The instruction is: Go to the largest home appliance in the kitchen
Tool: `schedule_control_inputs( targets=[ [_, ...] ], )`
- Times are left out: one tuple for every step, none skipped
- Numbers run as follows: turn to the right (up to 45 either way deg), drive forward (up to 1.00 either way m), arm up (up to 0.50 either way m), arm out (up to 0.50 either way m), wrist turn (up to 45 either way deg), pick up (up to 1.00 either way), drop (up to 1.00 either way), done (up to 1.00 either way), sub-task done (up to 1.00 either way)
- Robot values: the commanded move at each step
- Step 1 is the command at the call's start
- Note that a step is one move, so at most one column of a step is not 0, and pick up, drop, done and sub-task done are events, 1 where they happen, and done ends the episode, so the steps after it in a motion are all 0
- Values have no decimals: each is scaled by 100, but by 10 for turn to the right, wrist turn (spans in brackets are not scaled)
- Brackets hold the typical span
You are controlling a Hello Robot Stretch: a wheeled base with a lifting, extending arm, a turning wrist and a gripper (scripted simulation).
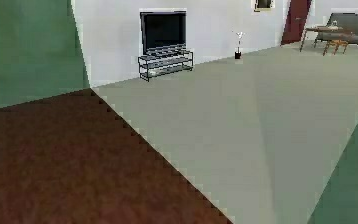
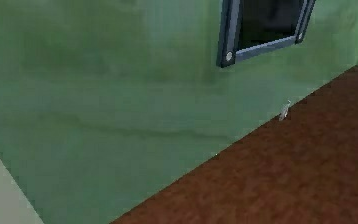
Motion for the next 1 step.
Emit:
schedule_control_inputs(
  targets=[
    [0,100,0,0,0,0,0,0,0]
  ],
)
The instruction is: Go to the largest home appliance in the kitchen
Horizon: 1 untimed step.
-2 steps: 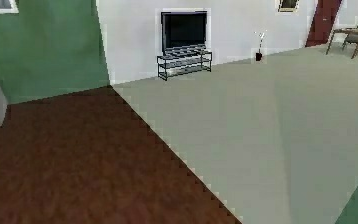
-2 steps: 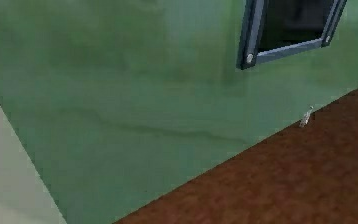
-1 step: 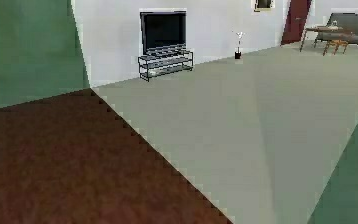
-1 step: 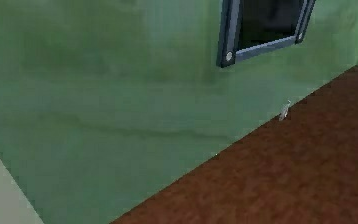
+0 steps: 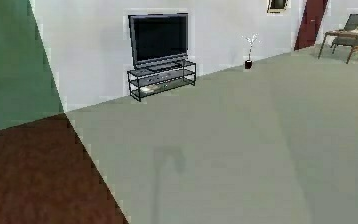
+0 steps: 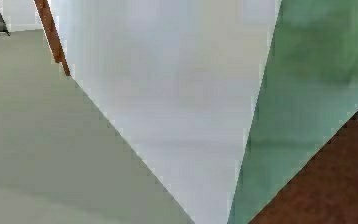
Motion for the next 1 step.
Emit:
schedule_control_inputs(
  targets=[
    [450,0,0,0,0,0,0,0,0]
  ],
)
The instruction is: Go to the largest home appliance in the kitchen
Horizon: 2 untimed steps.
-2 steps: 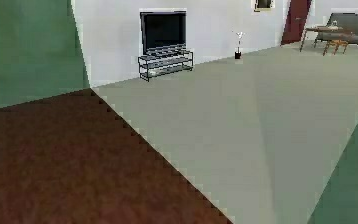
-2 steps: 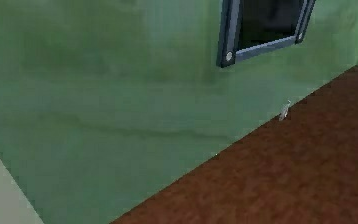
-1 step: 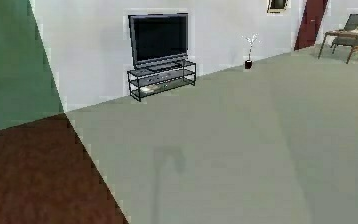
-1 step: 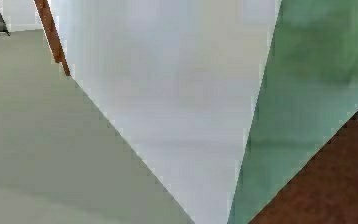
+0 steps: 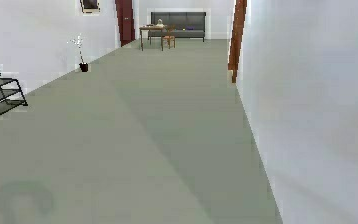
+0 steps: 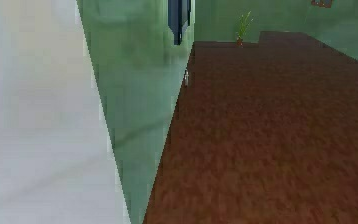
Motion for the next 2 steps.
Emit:
schedule_control_inputs(
  targets=[
    [60,0,0,0,0,0,0,0,0],
    [0,100,0,0,0,0,0,0,0]
  ],
)
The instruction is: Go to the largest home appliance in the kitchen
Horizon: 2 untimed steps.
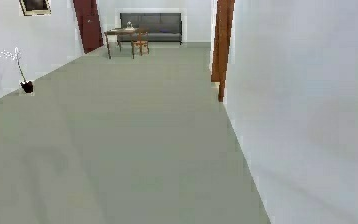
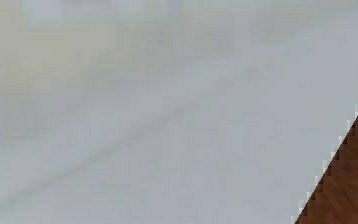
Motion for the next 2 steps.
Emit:
schedule_control_inputs(
  targets=[
    [0,100,0,0,0,0,0,0,0],
    [0,100,0,0,0,0,0,0,0]
  ],
)
